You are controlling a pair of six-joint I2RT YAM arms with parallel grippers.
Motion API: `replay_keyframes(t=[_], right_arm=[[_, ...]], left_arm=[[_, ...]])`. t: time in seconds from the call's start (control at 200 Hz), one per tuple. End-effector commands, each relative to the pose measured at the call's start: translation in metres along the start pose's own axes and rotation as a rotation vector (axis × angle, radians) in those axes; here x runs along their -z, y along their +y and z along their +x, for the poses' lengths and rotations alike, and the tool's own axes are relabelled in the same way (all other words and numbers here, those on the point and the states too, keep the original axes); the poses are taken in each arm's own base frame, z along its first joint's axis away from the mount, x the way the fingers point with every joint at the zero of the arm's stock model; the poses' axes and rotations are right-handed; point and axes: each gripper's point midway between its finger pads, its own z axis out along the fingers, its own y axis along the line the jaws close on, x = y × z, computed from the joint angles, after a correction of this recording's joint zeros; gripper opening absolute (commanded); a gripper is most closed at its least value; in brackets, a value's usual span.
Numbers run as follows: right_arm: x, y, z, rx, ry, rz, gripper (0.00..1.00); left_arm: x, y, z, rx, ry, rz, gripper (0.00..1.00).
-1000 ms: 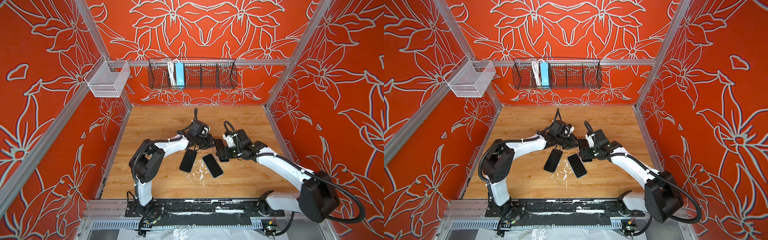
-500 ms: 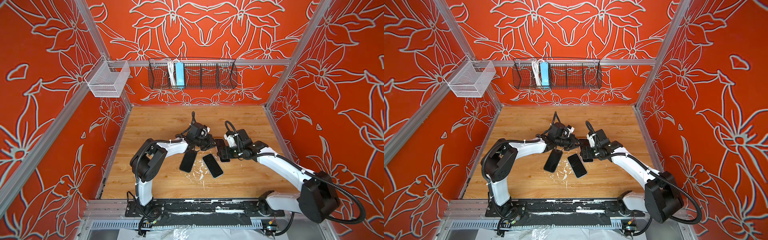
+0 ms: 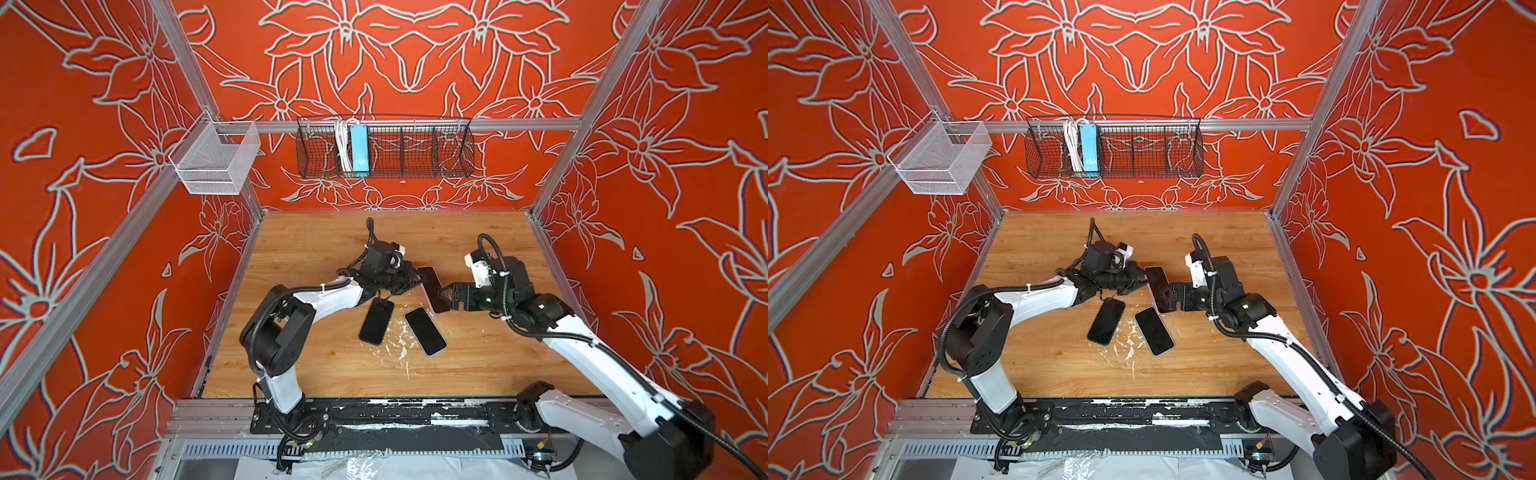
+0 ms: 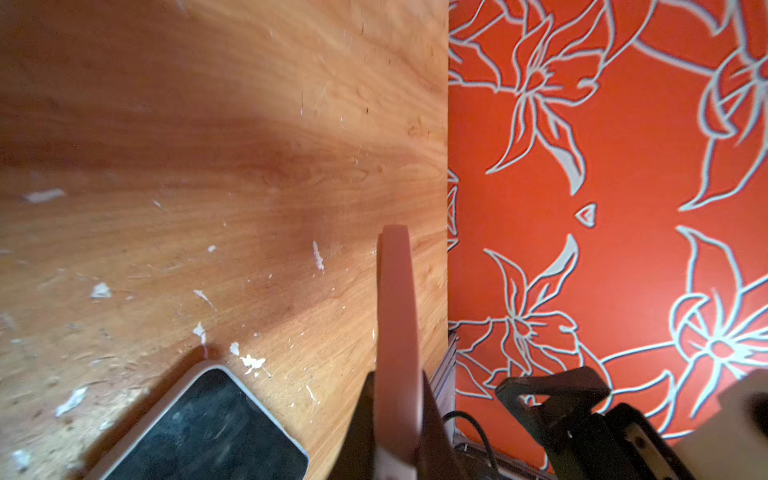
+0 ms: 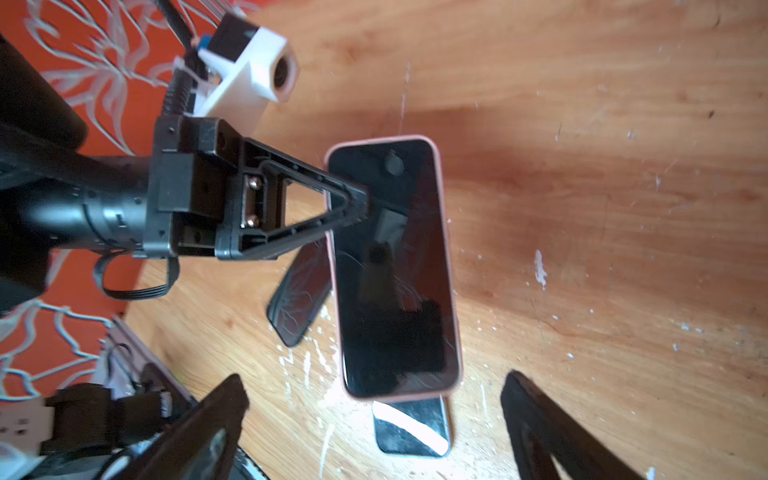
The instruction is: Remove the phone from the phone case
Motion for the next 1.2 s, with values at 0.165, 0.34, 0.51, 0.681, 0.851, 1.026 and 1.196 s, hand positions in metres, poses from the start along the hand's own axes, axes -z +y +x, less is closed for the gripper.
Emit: replay_keyframes(t=[0.165,0.34,0.51,0.681,0.851,1.026,1.196], right_arm=[[0.019,0.032,-0.029,-0.056,-0.142,-0.194,0.94],[0.015,0.045,-0.046,-0.067,-0.173,-0.263,0.92],[0.0,0.071,-0.065,-0.09,-0.193,-0.45,0.87],[-0.01,0.09,-0.075,-0.044,-0.198,-0.576,0.82],[-0.028,0.093,-0.074,-0.075,-0.205,-0.616,0.73],[-0.041,0.103,-0.076,-0.079,-0.216,-0.655,0.67],[-0.055,0.114,-0.074,-0.094,-0.233,-0.665,0.61]], left_arm=[[0.089,-0.072,-0.084,-0.09,-0.338,0.221,0.0],[0.137,-0.08,-0.112,-0.093,-0.52,0.303,0.0],[0.158,-0.089,-0.121,-0.094,-0.597,0.436,0.0],[0.163,-0.102,-0.117,-0.157,-0.59,0.504,0.0],[0.168,-0.093,-0.113,-0.15,-0.626,0.498,0.0],[0.178,-0.093,-0.112,-0.161,-0.68,0.535,0.0],[0.179,-0.087,-0.113,-0.117,-0.703,0.556,0.0]])
